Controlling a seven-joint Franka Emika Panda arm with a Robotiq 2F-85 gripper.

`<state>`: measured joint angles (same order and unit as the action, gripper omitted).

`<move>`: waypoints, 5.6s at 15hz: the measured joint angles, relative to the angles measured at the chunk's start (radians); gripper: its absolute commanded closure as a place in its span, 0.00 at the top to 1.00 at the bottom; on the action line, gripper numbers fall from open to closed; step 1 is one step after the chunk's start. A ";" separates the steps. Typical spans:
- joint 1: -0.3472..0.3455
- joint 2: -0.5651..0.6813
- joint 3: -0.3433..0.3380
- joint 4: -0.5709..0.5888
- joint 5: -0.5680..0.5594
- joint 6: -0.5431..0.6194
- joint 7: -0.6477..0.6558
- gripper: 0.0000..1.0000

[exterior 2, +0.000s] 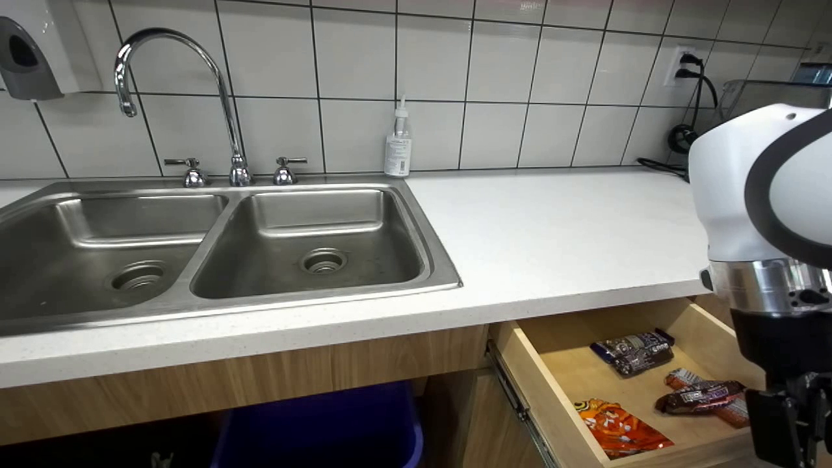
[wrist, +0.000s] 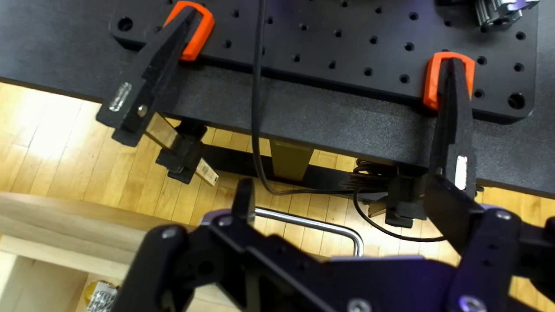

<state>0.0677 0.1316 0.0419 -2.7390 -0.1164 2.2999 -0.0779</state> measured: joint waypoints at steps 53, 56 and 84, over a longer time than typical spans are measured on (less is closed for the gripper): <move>-0.026 0.239 -0.108 0.222 -0.133 -0.073 0.016 1.00; -0.026 0.248 -0.109 0.240 -0.133 -0.077 0.026 1.00; -0.022 0.290 -0.110 0.353 -0.194 0.026 0.081 1.00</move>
<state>0.0462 0.4219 -0.0677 -2.3856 -0.3105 2.3260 0.0029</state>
